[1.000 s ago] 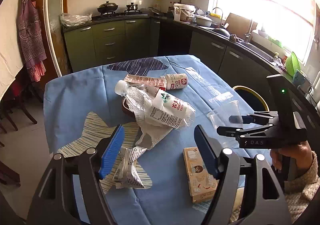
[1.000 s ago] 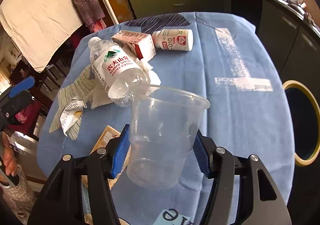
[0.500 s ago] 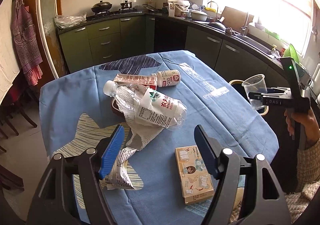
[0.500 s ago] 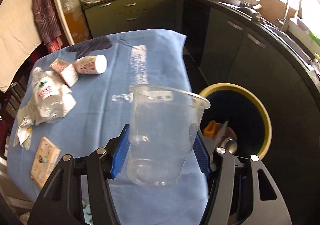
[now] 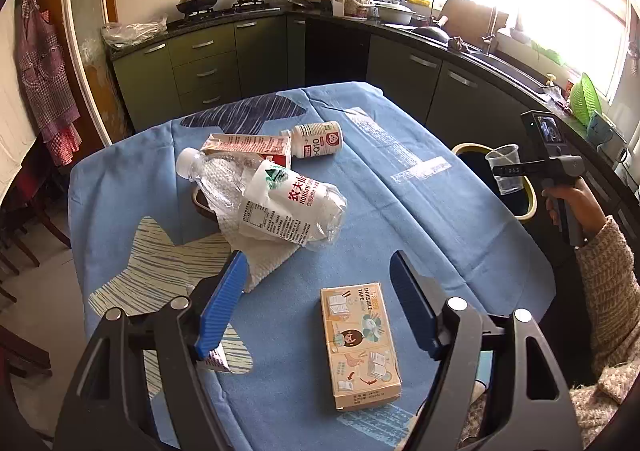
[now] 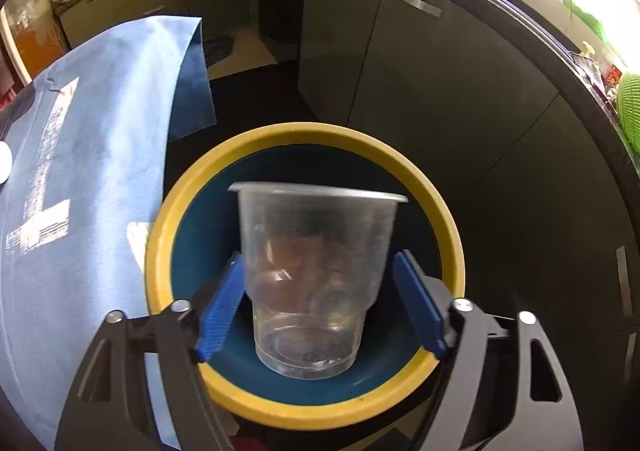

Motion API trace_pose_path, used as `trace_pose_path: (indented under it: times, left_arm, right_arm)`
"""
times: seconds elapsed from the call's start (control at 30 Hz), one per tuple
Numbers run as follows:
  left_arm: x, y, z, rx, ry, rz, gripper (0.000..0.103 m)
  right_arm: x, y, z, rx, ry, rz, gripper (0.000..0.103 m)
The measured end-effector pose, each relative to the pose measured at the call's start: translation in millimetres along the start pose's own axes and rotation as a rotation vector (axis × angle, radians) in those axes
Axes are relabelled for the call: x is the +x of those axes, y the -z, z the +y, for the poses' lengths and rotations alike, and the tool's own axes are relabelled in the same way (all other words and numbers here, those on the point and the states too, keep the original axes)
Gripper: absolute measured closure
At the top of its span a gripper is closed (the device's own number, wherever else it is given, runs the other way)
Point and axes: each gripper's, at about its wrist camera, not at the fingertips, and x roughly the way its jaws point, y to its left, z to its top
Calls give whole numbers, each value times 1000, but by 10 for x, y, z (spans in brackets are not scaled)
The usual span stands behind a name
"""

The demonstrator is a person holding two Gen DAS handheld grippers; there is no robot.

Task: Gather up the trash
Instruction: 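Carry the clear cup over the bin and lower it inside, then open the right gripper over the bin and swing back to the table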

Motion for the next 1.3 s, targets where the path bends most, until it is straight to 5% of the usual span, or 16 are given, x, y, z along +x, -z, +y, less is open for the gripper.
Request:
trace_pose_path:
  times: [0.83, 1.1, 1.3]
  left_arm:
    - [657, 537, -396, -83, -18, 228, 31]
    - [781, 570, -389, -95, -21, 267, 45]
    - [806, 593, -437, -80, -28, 273, 45]
  right_arm:
    - [-1030, 908, 146, 36, -171, -206, 19]
    - [-1093, 980, 123, 56, -203, -208, 19]
    - [-1098, 990, 70, 70, -211, -207, 19]
